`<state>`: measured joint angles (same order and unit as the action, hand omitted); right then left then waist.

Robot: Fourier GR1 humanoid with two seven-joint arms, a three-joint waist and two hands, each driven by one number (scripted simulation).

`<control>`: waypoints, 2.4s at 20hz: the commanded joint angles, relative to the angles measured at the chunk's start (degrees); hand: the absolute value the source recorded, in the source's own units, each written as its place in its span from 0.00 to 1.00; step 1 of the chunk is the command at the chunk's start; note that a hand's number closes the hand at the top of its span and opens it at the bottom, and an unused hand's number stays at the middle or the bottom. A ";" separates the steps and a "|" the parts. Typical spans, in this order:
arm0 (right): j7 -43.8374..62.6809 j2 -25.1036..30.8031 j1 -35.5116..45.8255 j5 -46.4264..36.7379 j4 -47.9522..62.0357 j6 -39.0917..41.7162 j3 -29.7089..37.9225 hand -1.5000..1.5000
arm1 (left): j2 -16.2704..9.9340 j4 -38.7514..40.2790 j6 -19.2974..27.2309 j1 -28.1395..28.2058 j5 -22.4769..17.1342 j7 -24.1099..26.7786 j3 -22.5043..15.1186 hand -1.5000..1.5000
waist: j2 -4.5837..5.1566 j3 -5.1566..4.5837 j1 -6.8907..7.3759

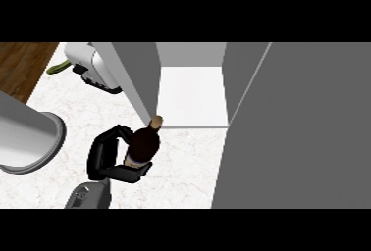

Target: Pick up the wine, place it into the cabinet and close the cabinet

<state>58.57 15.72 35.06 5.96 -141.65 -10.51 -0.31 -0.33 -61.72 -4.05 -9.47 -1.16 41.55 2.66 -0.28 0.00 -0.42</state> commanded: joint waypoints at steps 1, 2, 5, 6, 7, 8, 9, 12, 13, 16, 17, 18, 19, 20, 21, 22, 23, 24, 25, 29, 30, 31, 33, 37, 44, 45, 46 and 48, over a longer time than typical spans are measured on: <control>3.98 -0.66 -0.07 2.80 -4.69 -1.46 0.39 0.00 | 0.31 -10.23 2.32 3.93 -2.32 -4.59 -7.14 1.00 | -0.09 0.01 0.52; 3.74 -0.20 -3.41 3.67 -6.67 0.04 0.80 0.00 | 0.32 -8.88 0.63 0.89 -1.91 -5.11 -4.56 1.00 | 0.03 0.02 0.23; 5.24 0.95 0.09 6.05 -5.07 -0.24 2.98 0.00 | 0.32 -15.78 1.92 -0.94 -6.64 -13.54 -7.67 1.00 | -0.11 0.03 0.17; 2.80 0.56 -0.91 6.00 -4.07 0.61 2.99 0.00 | 0.32 -15.75 6.15 -0.05 -9.29 -12.96 -13.59 1.00 | -0.01 0.02 0.05; 6.17 0.48 -0.29 4.59 -5.77 -1.00 1.72 0.00 | 0.33 -18.65 9.19 1.06 -9.28 -13.15 -16.03 1.00 | -0.15 0.00 -0.03; 0.21 -1.15 -4.21 3.86 -4.13 0.89 0.43 0.00 | 0.33 -21.71 8.84 2.22 -10.09 -15.13 -17.37 1.00 | 0.02 0.04 0.38; 0.53 -1.10 -3.81 3.83 -3.79 0.39 1.15 0.00 | 0.33 -27.97 8.43 1.98 -10.02 -21.61 -16.63 1.00 | -0.15 0.08 0.69; 1.51 -0.27 -3.14 5.73 -4.58 0.94 2.70 0.00 | 0.33 -29.71 16.15 -2.64 -10.42 -27.38 -19.85 1.00 | -0.01 0.06 0.12; 3.03 0.22 -1.83 7.33 -4.43 0.92 3.49 0.00 | 0.33 -29.85 18.72 -3.14 -10.62 -27.67 -22.18 1.00 | -0.02 0.04 -0.03; 5.18 -1.16 -0.40 3.20 -5.50 -1.39 -0.85 0.00 | 0.33 -29.35 24.16 -11.66 -11.48 -33.35 -22.34 1.00 | -0.07 -0.01 -0.48; -0.94 -2.82 -6.80 2.50 -4.97 0.53 -0.92 0.00 | 0.33 -31.52 26.77 -9.96 -9.86 -35.03 -25.33 1.00 | 0.10 0.05 -0.02; 0.59 -1.10 -4.61 5.94 -4.77 1.38 2.09 0.00 | 0.33 -28.48 28.33 -14.44 -11.14 -35.74 -23.58 1.00 | 0.15 0.04 -0.34; 2.14 0.45 -0.95 6.42 -2.79 1.11 4.31 0.00 | 0.33 -26.76 28.80 -15.51 -10.79 -35.98 -23.46 1.00 | 0.16 0.01 -0.22; 4.03 -0.26 -1.87 3.85 -5.30 0.04 1.26 0.00 | 0.33 -30.00 30.84 -14.17 -10.08 -38.15 -25.16 1.00 | 0.04 0.00 -0.10; 1.04 -1.62 -3.84 2.49 -3.44 0.58 -0.60 0.00 | 0.33 -26.08 32.78 -21.50 -9.85 -40.02 -23.40 1.00 | 0.17 0.02 -0.40; 5.51 0.02 -0.09 2.01 -4.96 -0.78 -0.10 0.00 | 0.33 -30.63 31.13 -16.16 -8.98 -40.75 -23.46 1.00 | 0.02 -0.02 0.09; 4.14 0.70 -3.82 7.23 -7.25 1.35 4.18 0.00 | 0.33 -26.63 30.09 -21.11 -9.96 -42.81 -18.46 1.00 | 0.08 0.04 -0.44; 0.36 -0.67 -2.43 5.66 -2.70 1.24 2.80 0.00 | 0.33 -21.39 34.60 -23.09 -13.96 -40.11 -22.95 1.00 | 0.31 0.02 -0.67; -1.36 -1.76 -7.59 5.65 -5.72 2.48 1.47 0.00 | 0.33 -20.74 35.61 -26.85 -12.67 -41.72 -21.86 1.00 | 0.31 0.06 -0.84; -4.56 -0.74 -4.37 8.22 0.77 4.22 5.03 0.00 | 0.33 -18.79 39.29 -29.14 -11.88 -40.43 -23.84 1.00 | 0.33 0.04 -0.31; -2.06 -0.25 -7.13 9.81 -4.77 4.50 5.97 0.00 | 0.33 -17.03 33.39 -29.50 -10.98 -40.07 -17.83 1.00 | 0.27 0.05 -0.42; 2.62 0.69 -1.95 7.97 -4.48 2.36 4.62 0.00 | 0.33 -14.72 33.20 -27.62 -11.61 -36.05 -18.46 1.00 | 0.23 -0.02 -0.49; 1.51 0.72 -1.06 7.96 -2.79 2.76 4.96 0.00 | 0.33 -14.00 35.22 -28.87 -10.98 -36.01 -20.54 1.00 | 0.21 -0.01 -0.31; 0.22 0.39 -2.84 8.82 -2.43 3.75 6.06 0.00 | 0.33 -9.95 37.98 -30.67 -6.60 -34.37 -23.82 1.00 | 0.23 0.02 -0.43; 1.64 -0.37 1.53 5.03 -0.29 1.55 2.90 0.00 | 0.32 0.66 36.19 -33.25 -8.64 -28.55 -20.58 1.00 | 0.33 -0.04 -0.46; 6.63 1.27 -0.06 8.14 -6.12 1.48 5.67 0.00 | 0.32 0.50 34.75 -31.81 -10.16 -26.35 -20.66 1.00 | 0.21 -0.04 -0.98; -0.98 -1.33 -7.08 8.54 -5.93 4.17 5.59 0.00 | 0.18 -0.52 33.14 -33.67 -7.86 -29.71 -18.35 1.00 | 0.26 0.04 -0.36; -1.84 -1.29 -6.32 8.96 -3.86 4.82 5.53 0.00 | 0.32 1.75 36.71 -32.34 -11.05 -25.53 -22.25 1.00 | 0.34 0.02 -0.64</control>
<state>57.08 15.37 32.66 9.33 -140.43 -6.99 4.17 -0.09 -62.60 31.06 -41.74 -10.50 13.36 -17.92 0.02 -0.01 -1.03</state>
